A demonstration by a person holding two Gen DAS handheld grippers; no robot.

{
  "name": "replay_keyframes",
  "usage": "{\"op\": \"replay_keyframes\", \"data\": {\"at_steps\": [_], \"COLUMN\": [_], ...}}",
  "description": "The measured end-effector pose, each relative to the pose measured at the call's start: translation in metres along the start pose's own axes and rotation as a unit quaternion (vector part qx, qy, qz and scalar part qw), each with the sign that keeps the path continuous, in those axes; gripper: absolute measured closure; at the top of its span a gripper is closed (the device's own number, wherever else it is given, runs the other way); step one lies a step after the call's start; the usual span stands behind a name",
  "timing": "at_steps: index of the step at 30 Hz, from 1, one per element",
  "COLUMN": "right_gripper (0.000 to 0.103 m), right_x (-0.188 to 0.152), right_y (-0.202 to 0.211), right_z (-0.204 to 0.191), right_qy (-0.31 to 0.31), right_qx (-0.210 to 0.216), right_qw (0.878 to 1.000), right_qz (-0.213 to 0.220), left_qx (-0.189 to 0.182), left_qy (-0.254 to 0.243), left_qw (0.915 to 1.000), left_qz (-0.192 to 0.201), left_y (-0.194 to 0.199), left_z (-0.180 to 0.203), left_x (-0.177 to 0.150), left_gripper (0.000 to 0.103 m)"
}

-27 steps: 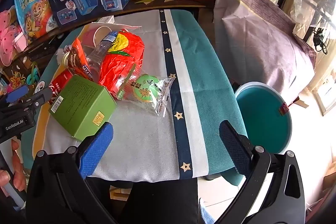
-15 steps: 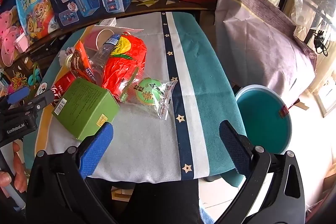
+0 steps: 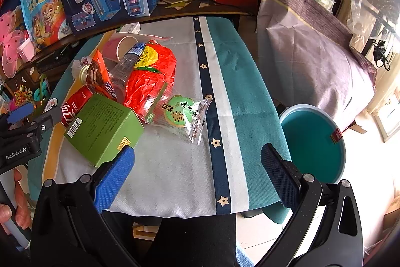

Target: Collect trash

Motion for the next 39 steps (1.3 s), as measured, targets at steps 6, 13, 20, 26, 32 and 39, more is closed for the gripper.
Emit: {"op": "replay_keyframes", "data": {"at_steps": [6,13,20,26,32,39], "right_gripper": [0.006,0.006,0.006,0.006,0.006,0.006], "right_x": [-0.0007,-0.0005,-0.0008,-0.003,-0.0051,-0.0064], "right_y": [0.0001,0.0003,0.0003,-0.0014,-0.0027,-0.0034], "right_z": [-0.0006,-0.0006,-0.0002,0.0001,-0.0004,0.0], "right_qy": [-0.002,-0.003,-0.003,-0.002,-0.001,-0.002], "right_qx": [0.001,0.001,0.001,0.003,0.003,0.002], "right_qw": [1.0,1.0,1.0,1.0,1.0,1.0], "right_qz": [-0.002,-0.003,-0.003,-0.007,-0.007,-0.007], "left_qx": [-0.001,-0.001,0.0,-0.002,-0.006,-0.006], "left_qy": [0.0,0.0,0.0,-0.001,0.0,0.002], "left_qw": [1.0,1.0,1.0,1.0,1.0,1.0], "left_qz": [-0.001,-0.001,0.001,-0.003,-0.004,-0.002], "left_y": [0.0,-0.0005,0.0002,0.0001,0.0004,-0.0004], "left_z": [-0.0019,-0.0036,-0.0038,-0.0024,-0.0017,-0.0027], "left_x": [-0.0007,-0.0018,-0.0028,-0.004,-0.006,-0.0054], "left_gripper": [0.004,0.004,0.004,0.004,0.004,0.004]}}
Point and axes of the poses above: each gripper's, at about its wrist camera, not at the fingertips, and y roughly against the way its jaws point, z to its right, x to its top, the point moved 9 cm from there along -y, roughly the way its jaws point, and after that the axes turned 11 degrees about y, right-handed, at the moved point
